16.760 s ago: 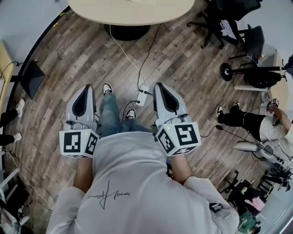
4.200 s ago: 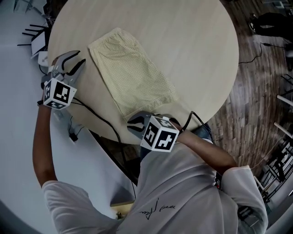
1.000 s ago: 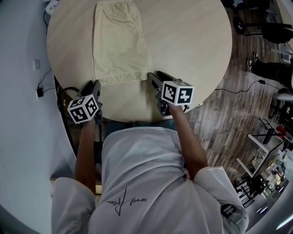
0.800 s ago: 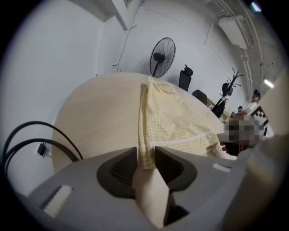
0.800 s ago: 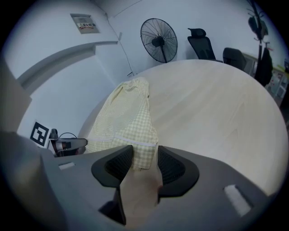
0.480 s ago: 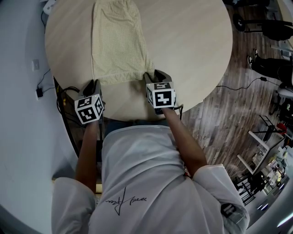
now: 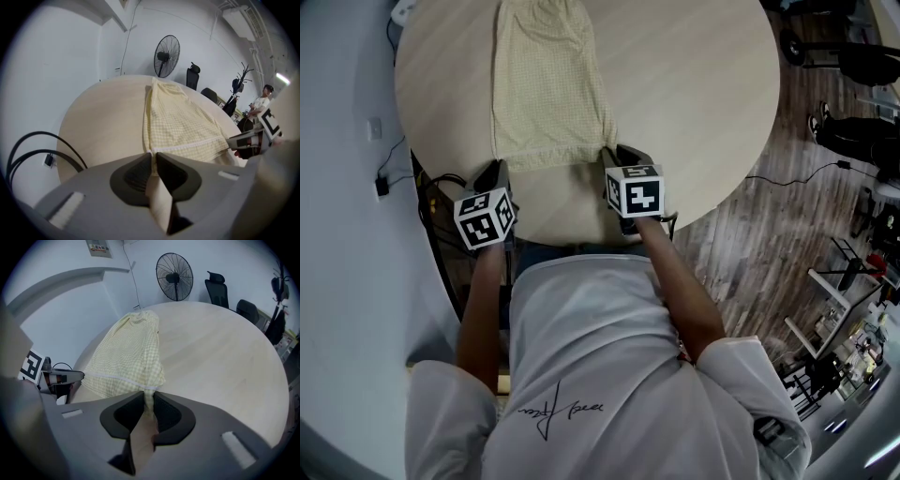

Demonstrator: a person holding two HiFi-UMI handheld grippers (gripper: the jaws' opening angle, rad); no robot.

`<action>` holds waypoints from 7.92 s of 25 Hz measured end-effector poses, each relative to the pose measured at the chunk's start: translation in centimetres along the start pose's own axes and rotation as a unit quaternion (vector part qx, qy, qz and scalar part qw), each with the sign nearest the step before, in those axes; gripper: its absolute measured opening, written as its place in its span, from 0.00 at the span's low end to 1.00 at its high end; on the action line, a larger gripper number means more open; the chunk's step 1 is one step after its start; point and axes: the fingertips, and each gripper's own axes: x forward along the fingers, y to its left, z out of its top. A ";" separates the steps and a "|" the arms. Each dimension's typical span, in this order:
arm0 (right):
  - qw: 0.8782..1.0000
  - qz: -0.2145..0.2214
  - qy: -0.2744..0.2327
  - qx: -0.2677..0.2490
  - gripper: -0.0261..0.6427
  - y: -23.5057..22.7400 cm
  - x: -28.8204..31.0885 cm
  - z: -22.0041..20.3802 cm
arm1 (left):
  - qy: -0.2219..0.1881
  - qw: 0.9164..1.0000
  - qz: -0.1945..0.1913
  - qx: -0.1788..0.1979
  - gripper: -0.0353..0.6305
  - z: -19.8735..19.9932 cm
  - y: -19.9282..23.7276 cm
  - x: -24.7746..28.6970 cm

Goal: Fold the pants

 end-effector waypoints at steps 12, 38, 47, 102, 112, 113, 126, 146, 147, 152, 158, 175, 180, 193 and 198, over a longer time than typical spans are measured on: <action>0.999 0.024 0.002 0.027 0.10 0.1 -0.7 0.3 | 0.001 0.999 -0.021 -0.038 0.17 0.7 0.0 -0.6; 0.987 0.131 -0.026 0.086 0.10 1.3 -6.0 5.0 | -0.052 0.989 -0.101 -0.097 0.17 7.0 -0.3 -4.0; 0.975 0.184 -0.030 0.118 0.10 2.3 -7.2 7.2 | -0.077 0.984 -0.122 -0.105 0.17 9.8 -0.5 -5.2; 0.915 0.350 -0.089 0.181 0.10 2.4 -6.6 22.2 | -0.169 0.964 -0.160 -0.126 0.17 25.1 0.1 -3.0; 0.910 0.351 -0.087 0.201 0.10 0.7 -3.2 26.2 | -0.156 0.960 -0.176 -0.150 0.17 28.6 0.9 1.6; 0.909 0.351 -0.086 0.207 0.10 0.4 -2.7 26.7 | -0.156 0.960 -0.178 -0.152 0.17 29.1 1.0 2.2; 0.877 0.366 -0.068 0.303 0.10 -0.9 -1.2 26.3 | -0.150 0.945 -0.203 -0.205 0.17 29.6 1.1 3.0; 0.676 0.465 -0.145 0.553 0.16 -4.7 4.1 33.2 | -0.173 0.863 -0.273 -0.389 0.17 35.1 3.1 9.4; 0.670 0.464 -0.155 0.558 0.17 -5.0 4.1 33.3 | -0.180 0.853 -0.277 -0.404 0.17 35.1 3.2 9.4; 0.652 0.490 -0.182 0.549 0.23 -4.9 3.2 34.4 | -0.237 0.781 -0.334 -0.471 0.18 37.4 3.5 8.1; 0.685 0.488 -0.195 0.504 0.23 -4.5 2.0 34.4 | -0.255 0.838 -0.306 -0.372 0.23 38.6 3.4 7.0; 0.765 0.438 -0.186 0.433 0.10 -3.5 -1.3 31.3 | -0.234 0.905 -0.262 -0.239 0.23 35.8 -0.6 3.5; 0.782 0.425 -0.193 0.414 0.07 -3.1 -2.3 31.5 | -0.240 0.917 -0.251 -0.194 0.23 36.2 -1.6 2.1; 0.846 0.352 -0.205 0.344 0.03 -1.6 -6.7 27.5 | -0.249 0.928 -0.235 -0.145 0.19 31.8 -2.9 -3.6; 0.858 0.330 -0.220 0.326 0.03 -1.8 -7.3 27.5 | -0.255 0.931 -0.225 -0.132 0.17 31.6 -2.7 -3.8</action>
